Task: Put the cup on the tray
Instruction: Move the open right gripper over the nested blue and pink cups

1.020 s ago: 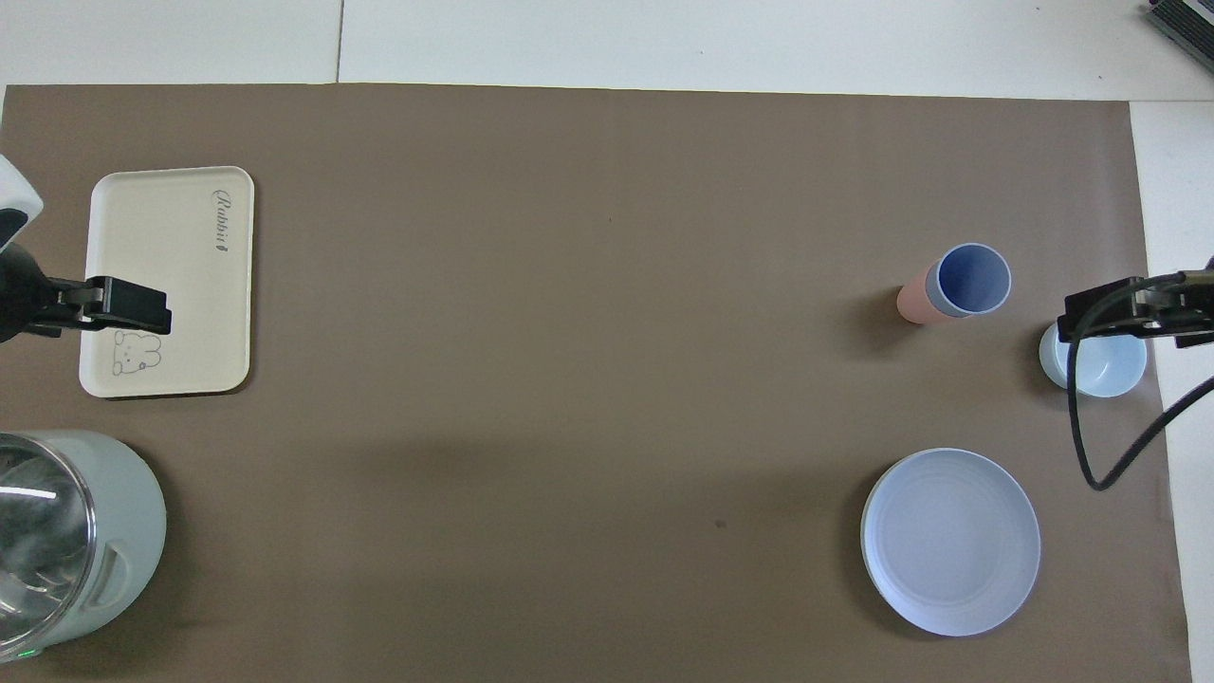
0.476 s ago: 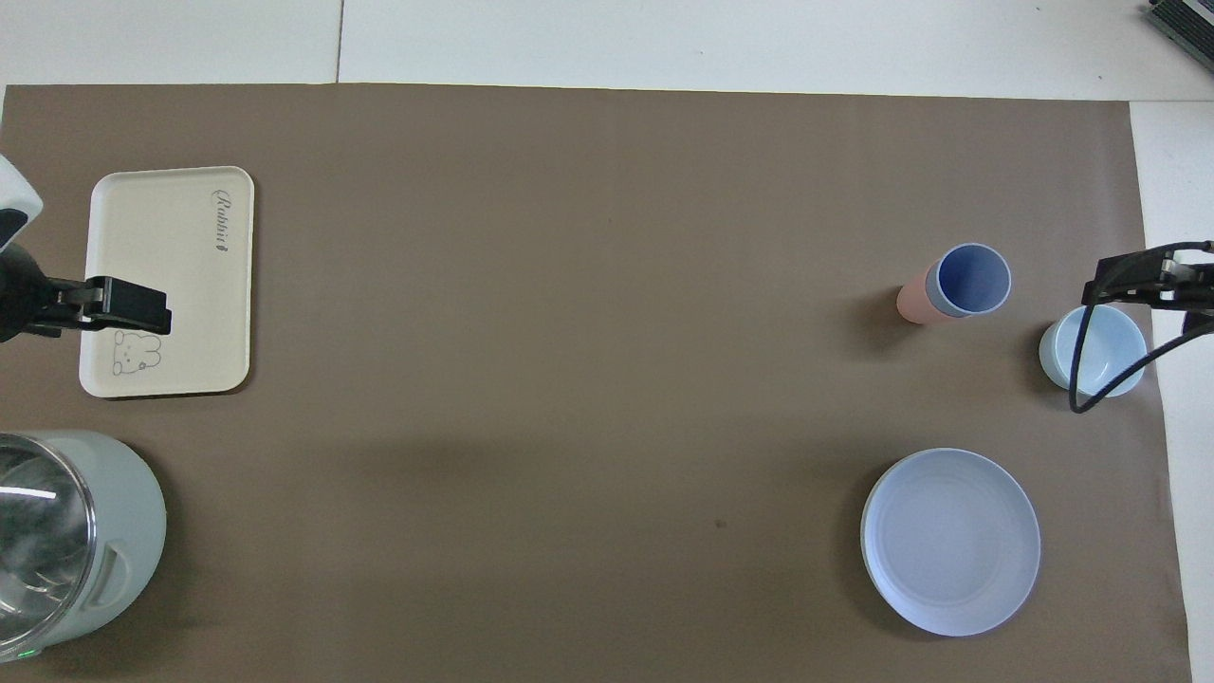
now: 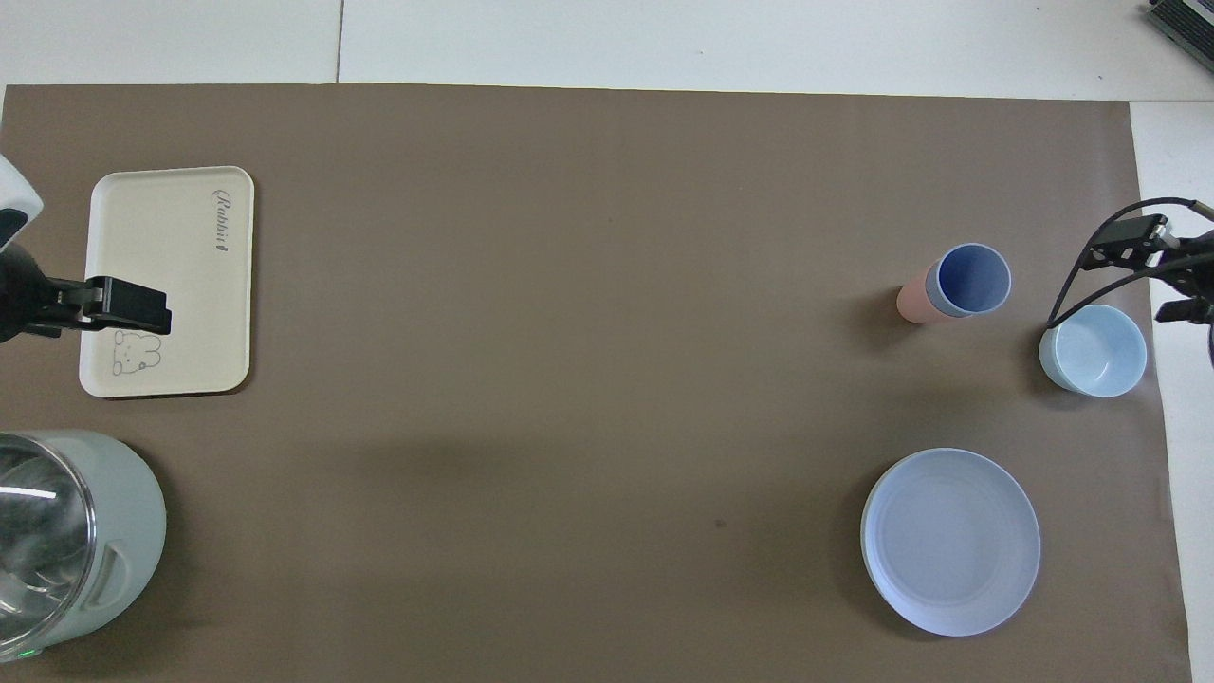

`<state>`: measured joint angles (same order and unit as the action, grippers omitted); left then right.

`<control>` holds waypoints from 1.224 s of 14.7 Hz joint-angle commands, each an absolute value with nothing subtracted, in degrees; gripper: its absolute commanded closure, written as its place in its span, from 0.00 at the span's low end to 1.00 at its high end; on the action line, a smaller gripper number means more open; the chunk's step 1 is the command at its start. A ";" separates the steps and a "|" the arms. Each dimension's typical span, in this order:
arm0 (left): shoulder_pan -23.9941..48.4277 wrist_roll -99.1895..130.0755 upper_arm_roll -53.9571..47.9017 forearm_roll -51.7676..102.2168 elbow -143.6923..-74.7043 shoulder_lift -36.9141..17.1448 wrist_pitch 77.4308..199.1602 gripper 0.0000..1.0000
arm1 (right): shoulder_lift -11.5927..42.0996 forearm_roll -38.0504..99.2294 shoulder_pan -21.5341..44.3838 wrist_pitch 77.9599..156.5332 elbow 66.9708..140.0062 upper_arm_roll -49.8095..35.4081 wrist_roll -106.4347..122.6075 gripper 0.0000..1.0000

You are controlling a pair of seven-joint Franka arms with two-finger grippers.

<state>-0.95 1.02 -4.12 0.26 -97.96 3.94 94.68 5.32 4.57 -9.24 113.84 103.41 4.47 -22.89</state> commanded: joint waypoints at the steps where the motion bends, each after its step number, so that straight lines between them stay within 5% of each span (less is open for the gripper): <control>1: -1.23 1.58 -4.31 -0.35 -99.84 5.71 94.92 0.00 | 8.51 13.24 -11.68 113.99 99.77 4.22 -30.19 0.00; 18: -1.23 1.58 -4.31 -0.35 -99.84 5.71 94.92 0.00 | 14.68 27.07 -15.03 120.40 101.77 4.13 -50.78 0.00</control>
